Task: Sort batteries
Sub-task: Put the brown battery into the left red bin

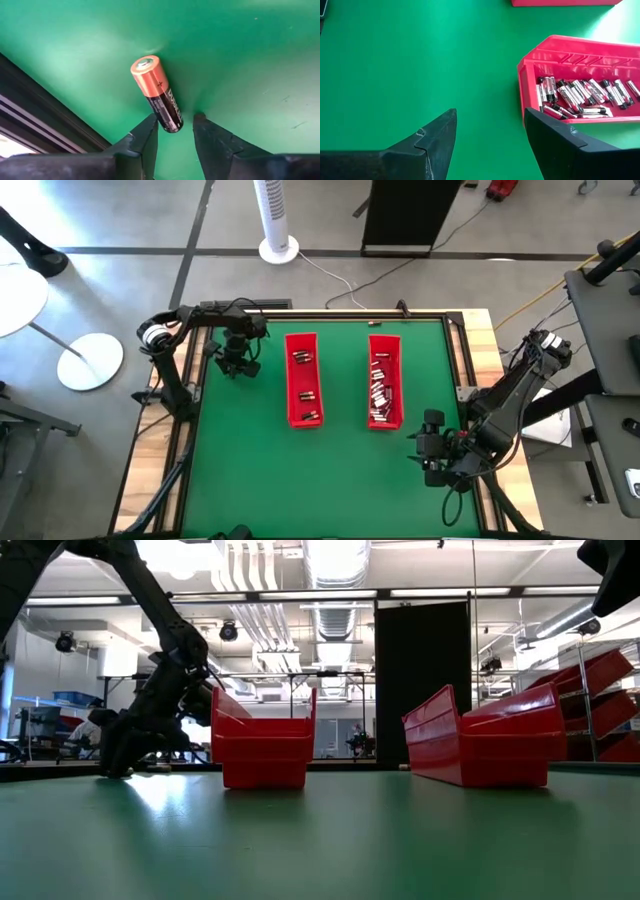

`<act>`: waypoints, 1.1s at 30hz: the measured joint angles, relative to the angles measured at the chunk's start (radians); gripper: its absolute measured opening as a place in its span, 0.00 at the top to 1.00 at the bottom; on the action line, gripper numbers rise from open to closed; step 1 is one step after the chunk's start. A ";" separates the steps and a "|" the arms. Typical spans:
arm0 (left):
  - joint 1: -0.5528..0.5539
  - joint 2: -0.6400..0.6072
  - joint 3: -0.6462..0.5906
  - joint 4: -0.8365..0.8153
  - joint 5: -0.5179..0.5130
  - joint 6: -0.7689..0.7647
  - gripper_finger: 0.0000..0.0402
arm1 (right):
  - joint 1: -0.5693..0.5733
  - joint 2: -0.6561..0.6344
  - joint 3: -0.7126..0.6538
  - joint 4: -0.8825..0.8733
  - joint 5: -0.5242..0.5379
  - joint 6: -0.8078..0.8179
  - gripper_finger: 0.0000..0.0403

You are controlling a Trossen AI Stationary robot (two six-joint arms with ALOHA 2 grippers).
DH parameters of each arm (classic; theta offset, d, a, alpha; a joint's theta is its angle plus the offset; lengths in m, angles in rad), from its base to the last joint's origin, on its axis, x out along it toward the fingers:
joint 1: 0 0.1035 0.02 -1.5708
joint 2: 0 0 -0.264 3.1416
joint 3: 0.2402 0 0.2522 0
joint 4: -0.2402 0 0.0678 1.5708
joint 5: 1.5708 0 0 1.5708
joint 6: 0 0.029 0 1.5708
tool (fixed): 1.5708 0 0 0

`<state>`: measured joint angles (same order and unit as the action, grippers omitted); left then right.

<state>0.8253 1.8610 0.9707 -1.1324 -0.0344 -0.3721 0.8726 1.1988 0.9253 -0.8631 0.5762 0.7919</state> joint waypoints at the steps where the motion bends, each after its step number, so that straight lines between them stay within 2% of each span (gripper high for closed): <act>1: 0.000 -0.001 0.000 0.001 0.000 0.000 0.74 | 0.000 0.000 0.000 0.000 0.000 -0.001 0.44; 9: 0.008 -0.017 0.014 0.003 0.004 -0.018 0.80 | 0.000 0.000 0.000 0.000 0.000 -0.005 0.44; 18: 0.013 -0.017 0.023 -0.001 -0.004 -0.051 0.68 | 0.000 0.000 -0.009 0.001 0.000 -0.007 0.44; 22: 0.013 -0.018 0.024 0.000 -0.004 -0.064 0.66 | 0.000 0.000 -0.017 0.005 0.000 -0.007 0.44; 29: 0.014 -0.020 0.024 0.008 0.001 -0.077 0.72 | 0.000 0.000 -0.024 0.008 0.000 -0.007 0.44; 33: 0.014 -0.021 0.025 0.015 0.012 -0.079 0.78 | 0.000 0.000 -0.028 0.008 0.000 -0.001 0.45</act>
<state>0.8398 1.8400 0.9955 -1.1173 -0.0225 -0.4513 0.8726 1.1988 0.8974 -0.8547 0.5766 0.7907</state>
